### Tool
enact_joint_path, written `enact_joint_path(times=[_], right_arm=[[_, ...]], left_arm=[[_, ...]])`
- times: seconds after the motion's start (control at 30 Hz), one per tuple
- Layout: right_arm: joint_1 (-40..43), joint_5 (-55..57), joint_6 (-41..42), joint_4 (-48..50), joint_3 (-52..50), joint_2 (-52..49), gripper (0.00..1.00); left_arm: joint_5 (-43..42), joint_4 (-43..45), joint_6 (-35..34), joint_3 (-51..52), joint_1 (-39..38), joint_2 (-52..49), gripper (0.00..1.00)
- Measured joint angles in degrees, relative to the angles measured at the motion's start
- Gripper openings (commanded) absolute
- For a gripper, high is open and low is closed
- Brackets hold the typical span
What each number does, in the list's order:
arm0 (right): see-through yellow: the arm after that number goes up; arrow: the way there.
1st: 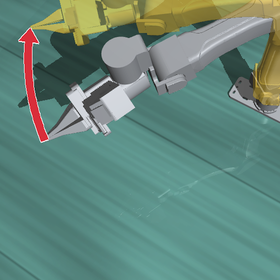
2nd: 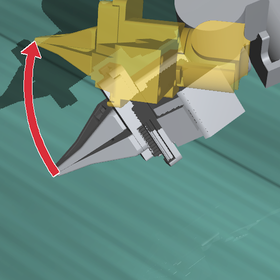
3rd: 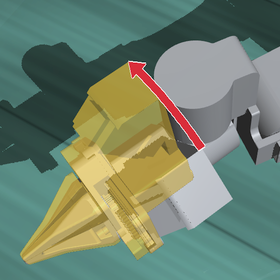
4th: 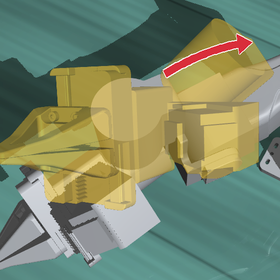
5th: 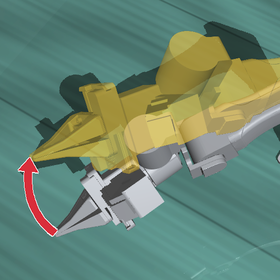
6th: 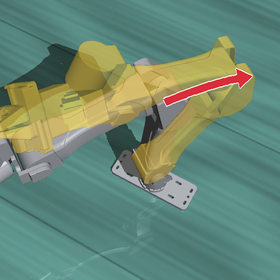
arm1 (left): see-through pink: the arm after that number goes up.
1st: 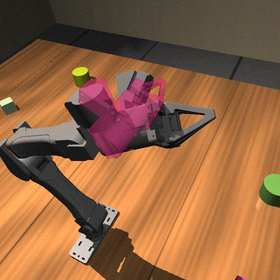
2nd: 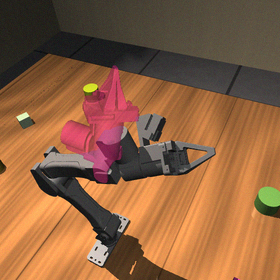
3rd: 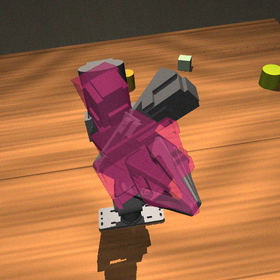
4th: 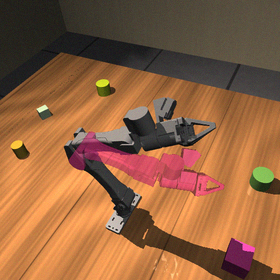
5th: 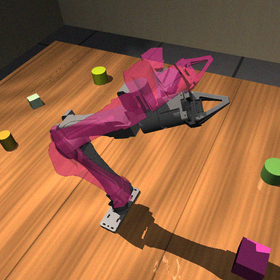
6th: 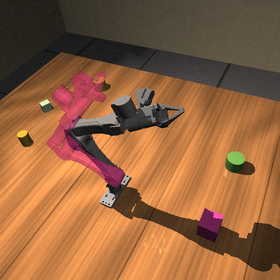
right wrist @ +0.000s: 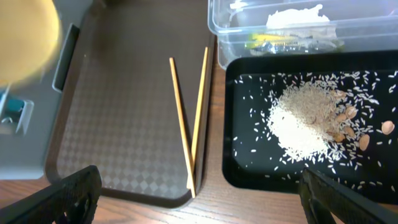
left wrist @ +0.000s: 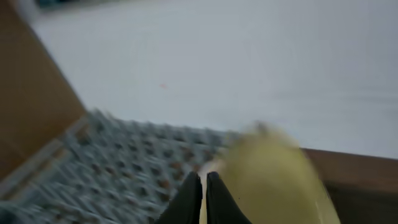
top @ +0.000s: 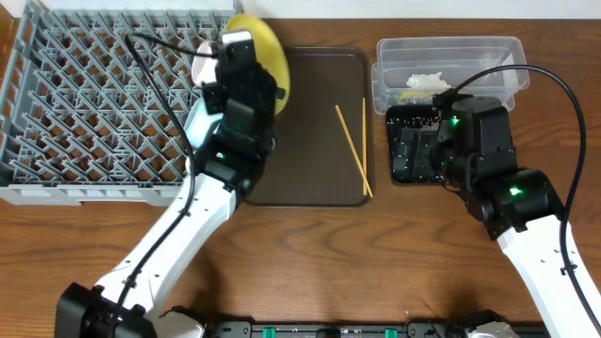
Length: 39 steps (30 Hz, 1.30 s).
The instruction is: Sort waste into correct bins and load items into the dishwasher
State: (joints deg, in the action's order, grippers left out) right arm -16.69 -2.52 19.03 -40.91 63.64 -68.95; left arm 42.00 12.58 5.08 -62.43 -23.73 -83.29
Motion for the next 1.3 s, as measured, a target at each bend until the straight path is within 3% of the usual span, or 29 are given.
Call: enact_joint_path(times=[0.13, 0.33, 0.5, 0.6, 0.73, 0.87, 1.1, 1.3], right_arm=[[0.0, 0.0, 0.0, 0.0, 0.0, 0.0, 0.99], [0.0, 0.0, 0.0, 0.04, 0.0, 0.0, 0.99], [0.0, 0.0, 0.0, 0.02, 0.0, 0.0, 0.99], [0.0, 0.0, 0.0, 0.02, 0.0, 0.0, 0.99], [0.0, 0.0, 0.0, 0.04, 0.0, 0.0, 0.99], [0.0, 0.0, 0.0, 0.07, 0.0, 0.0, 0.99], [0.0, 0.0, 0.0, 0.04, 0.0, 0.0, 0.99], [0.0, 0.0, 0.0, 0.0, 0.0, 0.0, 0.99]], left_arm=[[0.11, 4.7, 7.28, 0.0, 6.05, -0.17, 0.07], [-6.54, 8.28, 14.73, 0.0, 15.26, -2.23, 0.08], [-9.97, 7.23, 16.63, 0.0, 16.59, -3.19, 0.08], [-10.78, 6.43, 16.65, 0.0, 15.56, -3.21, 0.13], [-11.56, 3.23, 13.35, 0.0, 13.05, -3.21, 0.16], [-11.96, -4.72, 5.84, -0.02, 9.42, -3.21, 0.17], [-16.98, -25.53, -10.69, 0.11, 3.32, -3.23, 0.47], [-31.45, -35.65, -15.74, 0.13, 0.11, -3.23, 0.6]])
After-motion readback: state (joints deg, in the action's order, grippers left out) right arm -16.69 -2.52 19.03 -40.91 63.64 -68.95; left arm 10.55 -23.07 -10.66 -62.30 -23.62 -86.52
